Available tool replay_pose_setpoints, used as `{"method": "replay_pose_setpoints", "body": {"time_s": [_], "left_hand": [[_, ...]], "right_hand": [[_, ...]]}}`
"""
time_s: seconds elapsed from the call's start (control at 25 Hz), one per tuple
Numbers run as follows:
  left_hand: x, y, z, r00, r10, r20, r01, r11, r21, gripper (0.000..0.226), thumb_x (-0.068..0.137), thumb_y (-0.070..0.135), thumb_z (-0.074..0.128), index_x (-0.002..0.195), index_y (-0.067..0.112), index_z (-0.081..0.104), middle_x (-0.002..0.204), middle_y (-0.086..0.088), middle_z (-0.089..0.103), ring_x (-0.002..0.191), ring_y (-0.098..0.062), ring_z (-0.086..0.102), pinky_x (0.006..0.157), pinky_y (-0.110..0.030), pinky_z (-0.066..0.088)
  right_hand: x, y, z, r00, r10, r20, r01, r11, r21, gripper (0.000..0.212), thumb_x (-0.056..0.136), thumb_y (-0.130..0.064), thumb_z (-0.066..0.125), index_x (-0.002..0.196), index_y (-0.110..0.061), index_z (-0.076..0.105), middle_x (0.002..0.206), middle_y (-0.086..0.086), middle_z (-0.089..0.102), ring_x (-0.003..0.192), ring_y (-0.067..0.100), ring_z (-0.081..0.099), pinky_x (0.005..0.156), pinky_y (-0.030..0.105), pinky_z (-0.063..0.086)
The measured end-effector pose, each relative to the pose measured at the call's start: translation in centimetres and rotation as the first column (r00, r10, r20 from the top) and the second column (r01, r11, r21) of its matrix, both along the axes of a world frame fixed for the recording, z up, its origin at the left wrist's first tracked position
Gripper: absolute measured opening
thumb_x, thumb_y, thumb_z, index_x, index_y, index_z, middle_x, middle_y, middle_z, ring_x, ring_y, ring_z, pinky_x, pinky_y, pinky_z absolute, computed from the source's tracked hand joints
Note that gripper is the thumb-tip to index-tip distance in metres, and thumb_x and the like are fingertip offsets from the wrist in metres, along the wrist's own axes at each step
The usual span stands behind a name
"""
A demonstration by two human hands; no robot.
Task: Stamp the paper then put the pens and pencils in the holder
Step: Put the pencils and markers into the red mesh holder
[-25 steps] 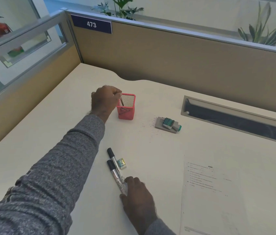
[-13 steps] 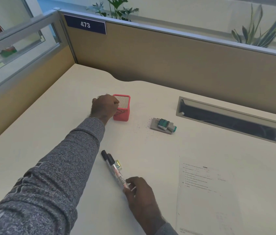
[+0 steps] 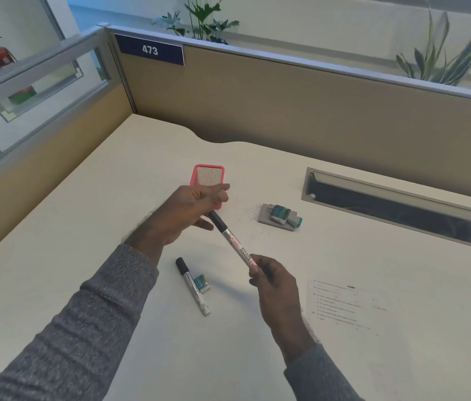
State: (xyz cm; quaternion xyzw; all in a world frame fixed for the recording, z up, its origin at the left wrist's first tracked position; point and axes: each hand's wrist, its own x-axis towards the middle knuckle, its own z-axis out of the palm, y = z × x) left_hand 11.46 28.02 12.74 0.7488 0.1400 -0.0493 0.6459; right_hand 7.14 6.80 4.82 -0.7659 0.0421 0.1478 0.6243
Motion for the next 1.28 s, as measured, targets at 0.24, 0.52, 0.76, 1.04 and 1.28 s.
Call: {"method": "replay_pose_setpoints", "body": {"time_s": [0.24, 0.52, 0.76, 1.04, 1.28], "left_hand": [[-1.8, 0.7, 0.6, 1.000, 0.010, 0.019, -0.008, 0.992, -0.122, 0.019, 0.086, 0.012, 0.066, 0.102, 0.003, 0.071, 0.094, -0.008, 0.073, 0.083, -0.019, 0.072, 0.074, -0.030, 0.059], [0.9, 5.0, 1.2, 0.908, 0.302, 0.290, -0.318, 0.948, 0.009, 0.010, 0.083, 0.006, 0.072, 0.092, 0.011, 0.072, 0.089, -0.009, 0.069, 0.078, -0.020, 0.073, 0.075, -0.027, 0.059], [6.0, 6.3, -0.3, 0.806, 0.299, 0.511, -0.536, 0.736, 0.414, 0.018, 0.081, 0.018, 0.071, 0.098, 0.014, 0.074, 0.096, -0.004, 0.071, 0.072, -0.013, 0.068, 0.066, -0.007, 0.048], [7.4, 5.3, -4.6, 0.888, 0.195, 0.417, -0.431, 0.670, 0.604, 0.018, 0.084, 0.015, 0.068, 0.101, 0.013, 0.071, 0.099, -0.007, 0.065, 0.083, -0.022, 0.068, 0.082, -0.034, 0.055], [7.4, 5.4, -6.1, 0.944, 0.137, 0.300, -0.317, 0.627, 0.712, 0.024, 0.084, 0.013, 0.068, 0.108, 0.010, 0.070, 0.104, -0.011, 0.065, 0.094, -0.024, 0.065, 0.082, -0.027, 0.049]], "right_hand": [[0.8, 1.7, 1.1, 1.000, 0.007, 0.001, -0.007, 0.997, 0.082, 0.018, 0.093, -0.012, 0.056, 0.103, -0.021, 0.068, 0.090, 0.003, 0.069, 0.085, 0.019, 0.065, 0.080, 0.034, 0.056], [-2.5, 3.5, -4.1, 0.934, 0.354, 0.044, -0.310, 0.868, -0.388, 0.023, 0.088, -0.033, 0.064, 0.109, -0.025, 0.060, 0.108, -0.003, 0.055, 0.097, 0.013, 0.056, 0.086, 0.028, 0.046], [-4.9, 6.0, -5.0, 0.824, 0.561, -0.079, -0.449, 0.562, -0.695, 0.034, 0.090, -0.038, 0.054, 0.118, -0.019, 0.047, 0.118, -0.001, 0.046, 0.108, 0.021, 0.046, 0.082, 0.035, 0.043], [-4.0, 5.3, -5.1, 0.857, 0.506, -0.099, -0.428, 0.590, -0.685, 0.025, 0.094, -0.035, 0.045, 0.111, -0.018, 0.053, 0.115, 0.001, 0.052, 0.106, 0.022, 0.049, 0.082, 0.033, 0.041], [-4.1, 2.8, -4.9, 0.951, 0.307, -0.038, -0.289, 0.834, -0.470, 0.015, 0.083, -0.043, 0.058, 0.090, -0.029, 0.057, 0.091, -0.014, 0.058, 0.083, 0.005, 0.055, 0.074, 0.026, 0.046]]}}
